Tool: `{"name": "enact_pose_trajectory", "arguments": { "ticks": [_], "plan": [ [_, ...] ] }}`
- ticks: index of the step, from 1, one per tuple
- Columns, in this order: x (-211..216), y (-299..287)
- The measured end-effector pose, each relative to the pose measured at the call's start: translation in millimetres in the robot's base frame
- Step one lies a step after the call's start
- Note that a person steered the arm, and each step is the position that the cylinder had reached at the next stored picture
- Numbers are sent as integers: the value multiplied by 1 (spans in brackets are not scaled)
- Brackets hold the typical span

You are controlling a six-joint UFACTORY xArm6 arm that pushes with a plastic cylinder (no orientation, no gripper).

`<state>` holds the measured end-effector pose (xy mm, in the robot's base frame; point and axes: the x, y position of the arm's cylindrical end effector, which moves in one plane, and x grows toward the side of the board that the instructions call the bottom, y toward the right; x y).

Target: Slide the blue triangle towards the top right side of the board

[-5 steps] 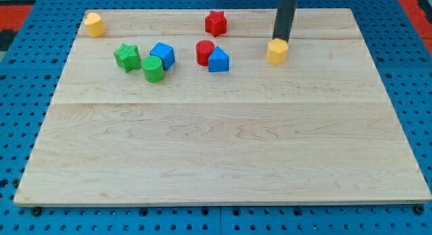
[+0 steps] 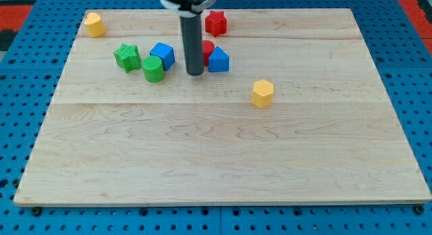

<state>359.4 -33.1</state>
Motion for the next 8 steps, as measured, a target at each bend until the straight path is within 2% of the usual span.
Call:
{"name": "enact_pose_trajectory", "arguments": {
  "ticks": [1,2,5,8],
  "plan": [
    [-20,14],
    [-14,57],
    [-8,118],
    [-29,187]
  ]
}}
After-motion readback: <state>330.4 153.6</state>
